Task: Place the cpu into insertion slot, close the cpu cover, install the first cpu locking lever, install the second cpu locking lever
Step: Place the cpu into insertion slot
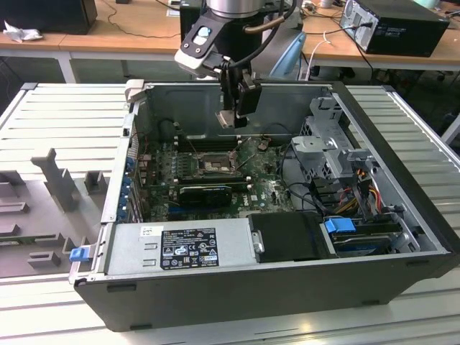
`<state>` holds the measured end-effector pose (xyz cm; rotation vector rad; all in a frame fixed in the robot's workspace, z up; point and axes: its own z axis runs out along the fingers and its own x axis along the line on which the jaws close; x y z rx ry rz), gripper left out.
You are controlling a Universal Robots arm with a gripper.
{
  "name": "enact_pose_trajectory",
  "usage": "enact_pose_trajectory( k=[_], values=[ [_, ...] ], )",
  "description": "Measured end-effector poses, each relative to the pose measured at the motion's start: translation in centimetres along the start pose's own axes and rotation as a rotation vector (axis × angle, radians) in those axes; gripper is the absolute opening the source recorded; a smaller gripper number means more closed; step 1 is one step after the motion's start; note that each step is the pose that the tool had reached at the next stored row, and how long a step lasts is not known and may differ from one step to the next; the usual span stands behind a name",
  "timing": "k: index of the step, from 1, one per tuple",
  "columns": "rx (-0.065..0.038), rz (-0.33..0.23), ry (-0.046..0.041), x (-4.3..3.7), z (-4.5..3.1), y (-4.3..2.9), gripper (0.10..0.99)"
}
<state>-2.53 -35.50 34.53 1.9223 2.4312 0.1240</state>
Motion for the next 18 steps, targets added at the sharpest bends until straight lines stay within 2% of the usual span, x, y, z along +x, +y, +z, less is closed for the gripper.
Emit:
enact_pose_trajectory(
  k=[18],
  values=[
    [0.0, 0.0, -0.0001, -0.02, 0.9, -0.08, 0.529]
  ],
)
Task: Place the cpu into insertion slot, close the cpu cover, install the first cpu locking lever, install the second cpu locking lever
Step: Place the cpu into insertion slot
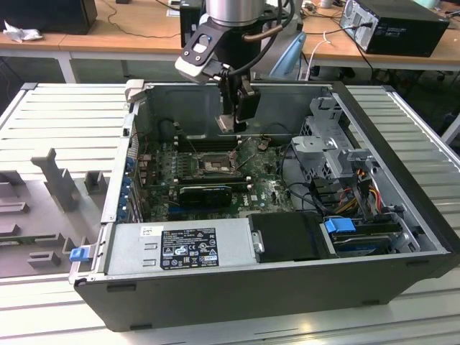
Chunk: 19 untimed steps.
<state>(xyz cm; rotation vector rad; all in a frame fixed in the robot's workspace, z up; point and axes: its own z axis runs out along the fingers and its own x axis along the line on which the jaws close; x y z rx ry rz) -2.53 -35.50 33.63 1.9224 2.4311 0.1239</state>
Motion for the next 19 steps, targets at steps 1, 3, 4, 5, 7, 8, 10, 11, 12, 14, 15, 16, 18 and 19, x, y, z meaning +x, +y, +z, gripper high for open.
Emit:
enact_pose_trajectory(
  k=[1, 3, 4, 5, 7, 8, 10, 11, 12, 14, 15, 16, 18, 19],
  values=[
    [0.0, 0.0, 0.0, 0.0, 0.04, 0.0, 0.529],
    [0.0, 0.0, 0.0001, 0.0, 0.11, -0.01, 0.529],
    [0.0, 0.0, 0.0001, 0.0, 0.17, -0.01, 0.529],
    [0.0, 0.0, 0.0001, 0.0, 0.22, -0.02, 0.529],
    [0.0, 0.0, 0.0001, -0.01, 0.34, -0.03, 0.529],
    [0.0, 0.0, 0.0001, -0.01, 0.38, -0.03, 0.529],
    [0.0, 0.0, 0.0001, -0.01, 0.47, -0.04, 0.529],
    [0.0, 0.0, 0.0, -0.01, 0.52, -0.04, 0.529],
    [0.0, 0.0, 0.0001, -0.01, 0.59, -0.05, 0.529],
    [0.0, 0.0, 0.0, -0.01, 0.77, -0.07, 0.529],
    [0.0, 0.0, 0.0, -0.02, 0.85, -0.07, 0.529],
    [0.0, 0.0, 0.0, -0.02, 0.92, -0.08, 0.529],
    [0.0, 0.0, 0.0, -0.02, 1.04, -0.09, 0.529],
    [0.0, 0.0, 0.0, -0.02, 1.1, -0.1, 0.529]
  ],
)
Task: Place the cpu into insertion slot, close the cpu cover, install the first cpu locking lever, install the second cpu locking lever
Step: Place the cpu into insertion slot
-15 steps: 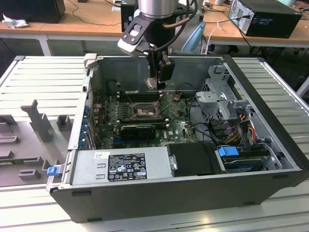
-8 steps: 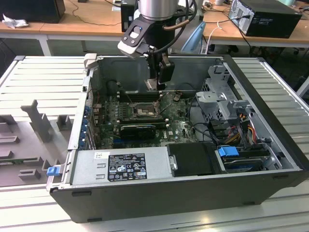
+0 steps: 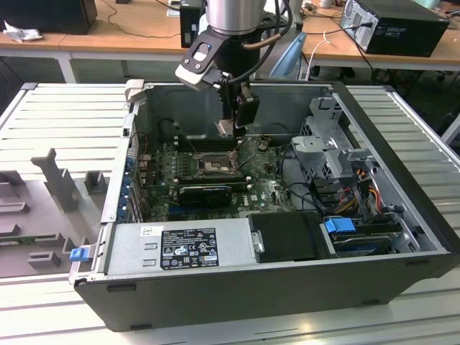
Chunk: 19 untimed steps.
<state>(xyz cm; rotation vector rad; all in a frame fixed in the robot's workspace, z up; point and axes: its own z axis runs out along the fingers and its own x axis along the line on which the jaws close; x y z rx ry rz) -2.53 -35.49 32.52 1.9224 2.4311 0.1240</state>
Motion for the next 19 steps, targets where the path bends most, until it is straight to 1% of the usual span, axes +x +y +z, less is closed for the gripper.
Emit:
enact_pose_trajectory(
  k=[13, 14, 15, 18, 19],
  values=[
    [0.0, 0.0, 0.0, -0.02, 0.86, -0.08, 0.529],
    [0.0, 0.0, 0.0, -0.02, 1.13, -0.1, 0.529],
    [0.0, 0.001, -0.0004, -0.02, 1.15, -0.1, 0.529],
    [0.0, 0.019, -0.0016, -0.02, 1.22, -0.12, 0.529],
    [-0.001, 0.037, -0.0032, -0.02, 1.25, -0.12, 0.529]
  ],
)
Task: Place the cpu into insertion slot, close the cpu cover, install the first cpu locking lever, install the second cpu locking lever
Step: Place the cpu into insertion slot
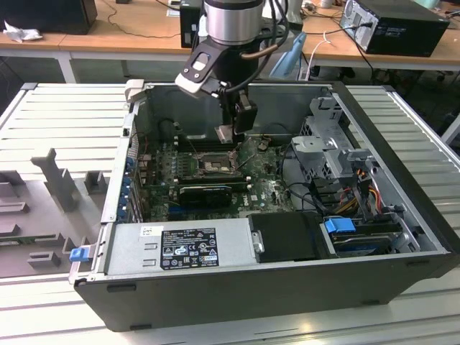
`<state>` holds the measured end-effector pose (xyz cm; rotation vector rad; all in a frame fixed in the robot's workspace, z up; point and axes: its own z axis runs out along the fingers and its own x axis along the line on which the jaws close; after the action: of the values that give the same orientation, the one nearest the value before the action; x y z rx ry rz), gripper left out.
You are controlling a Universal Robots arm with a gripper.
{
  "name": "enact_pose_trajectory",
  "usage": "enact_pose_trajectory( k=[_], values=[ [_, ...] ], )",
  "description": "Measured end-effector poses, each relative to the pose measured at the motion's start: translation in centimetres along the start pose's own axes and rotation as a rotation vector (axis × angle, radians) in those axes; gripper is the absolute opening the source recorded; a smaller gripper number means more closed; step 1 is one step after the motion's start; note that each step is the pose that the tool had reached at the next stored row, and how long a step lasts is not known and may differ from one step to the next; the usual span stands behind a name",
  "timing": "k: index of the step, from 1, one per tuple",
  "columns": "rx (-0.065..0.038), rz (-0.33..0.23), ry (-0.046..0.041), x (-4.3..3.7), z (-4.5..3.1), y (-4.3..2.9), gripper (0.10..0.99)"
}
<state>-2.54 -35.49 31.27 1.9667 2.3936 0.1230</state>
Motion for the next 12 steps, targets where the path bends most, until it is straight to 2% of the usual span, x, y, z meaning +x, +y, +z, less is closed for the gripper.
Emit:
enact_pose_trajectory(
  k=[4, 12],
  values=[
    [-0.001, 0.074, -0.0065, -0.01, 0.08, -0.01, 0.529],
    [-0.002, 0.088, -0.0079, -0.01, 0.43, -0.04, 0.529]
  ],
)
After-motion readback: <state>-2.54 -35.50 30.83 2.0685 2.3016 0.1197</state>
